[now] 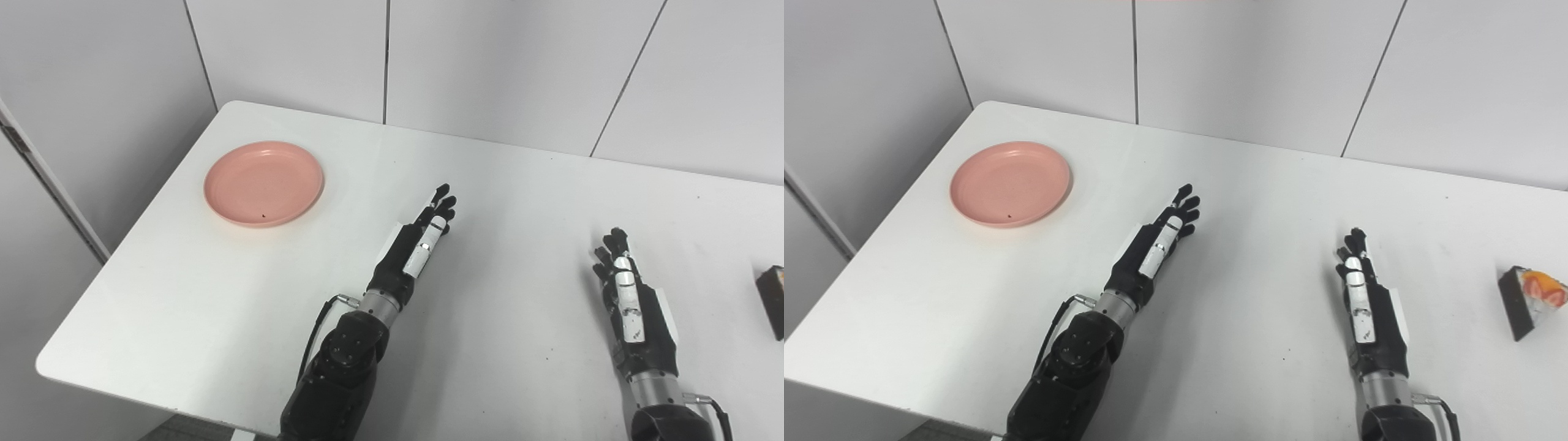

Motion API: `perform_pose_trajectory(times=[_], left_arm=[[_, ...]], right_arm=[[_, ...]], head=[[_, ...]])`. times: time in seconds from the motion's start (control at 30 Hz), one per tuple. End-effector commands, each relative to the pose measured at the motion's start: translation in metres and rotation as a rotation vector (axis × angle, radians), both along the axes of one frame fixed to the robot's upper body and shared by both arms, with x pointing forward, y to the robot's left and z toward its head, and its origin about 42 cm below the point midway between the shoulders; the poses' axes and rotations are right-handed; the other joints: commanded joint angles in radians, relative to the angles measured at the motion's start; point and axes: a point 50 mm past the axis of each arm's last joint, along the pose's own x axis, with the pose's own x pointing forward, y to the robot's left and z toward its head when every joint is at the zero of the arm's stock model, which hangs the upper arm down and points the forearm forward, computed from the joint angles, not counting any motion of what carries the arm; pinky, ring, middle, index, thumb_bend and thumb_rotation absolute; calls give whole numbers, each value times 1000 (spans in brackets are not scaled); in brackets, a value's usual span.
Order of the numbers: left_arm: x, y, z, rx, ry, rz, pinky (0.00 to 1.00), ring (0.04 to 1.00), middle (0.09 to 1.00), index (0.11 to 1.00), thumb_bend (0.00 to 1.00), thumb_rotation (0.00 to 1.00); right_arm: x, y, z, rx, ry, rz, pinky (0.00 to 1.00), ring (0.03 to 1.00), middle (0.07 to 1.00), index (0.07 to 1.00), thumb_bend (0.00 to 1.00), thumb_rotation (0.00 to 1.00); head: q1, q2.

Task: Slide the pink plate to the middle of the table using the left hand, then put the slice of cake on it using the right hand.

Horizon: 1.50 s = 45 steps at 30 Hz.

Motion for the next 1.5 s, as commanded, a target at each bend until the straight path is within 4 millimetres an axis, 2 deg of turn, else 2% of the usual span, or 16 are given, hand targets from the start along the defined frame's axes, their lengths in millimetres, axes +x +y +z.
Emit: perform_pose_trajectory(times=[0.0,0.13,0.27,0.6,0.8,0.9,1.03,1.27,1.37,1.47], left_arm=[[-10,-7,-19,-4,60,-7,944,955,964,969,348,1000],[-7,-7,-7,-32,39,13,955,958,968,970,345,1000],[-3,-9,15,-66,0,44,955,951,964,962,386,1000],[2,-7,62,-135,-142,69,954,959,962,959,389,1000],[5,2,101,-139,-240,122,937,934,945,949,403,1000],[7,6,120,-190,-277,127,967,943,957,966,405,1000],[11,9,145,-241,-334,153,957,941,954,961,412,1000],[16,27,174,-286,-403,223,984,953,963,963,433,1000],[17,36,184,-289,-428,265,970,953,960,955,428,1000],[19,53,193,-303,-462,322,938,940,952,947,412,1000]], right_arm=[[1,-6,-4,1,-25,-3,1000,981,994,1000,232,1000],[3,-6,-6,1,-26,-3,995,975,988,998,252,1000],[5,-7,-9,10,-21,-4,1000,976,989,999,260,1000],[8,-11,-13,9,-18,5,1000,977,989,998,243,1000],[10,-16,-19,11,-16,8,1000,977,991,1000,251,1000],[11,-18,-20,13,-16,8,1000,979,991,999,260,1000],[11,-22,-23,6,-16,1,1000,977,991,1000,271,1000],[12,-28,-26,5,-5,-1,1000,982,995,1000,284,1000],[12,-31,-28,1,-4,4,1000,987,999,1000,278,1000],[14,-34,-31,-5,-2,0,1000,985,998,1000,289,1000]], head=[[3,-1],[4,-2],[5,-8],[20,-21],[25,-24],[33,-25],[42,-25],[50,-28],[56,-28],[68,-30]])
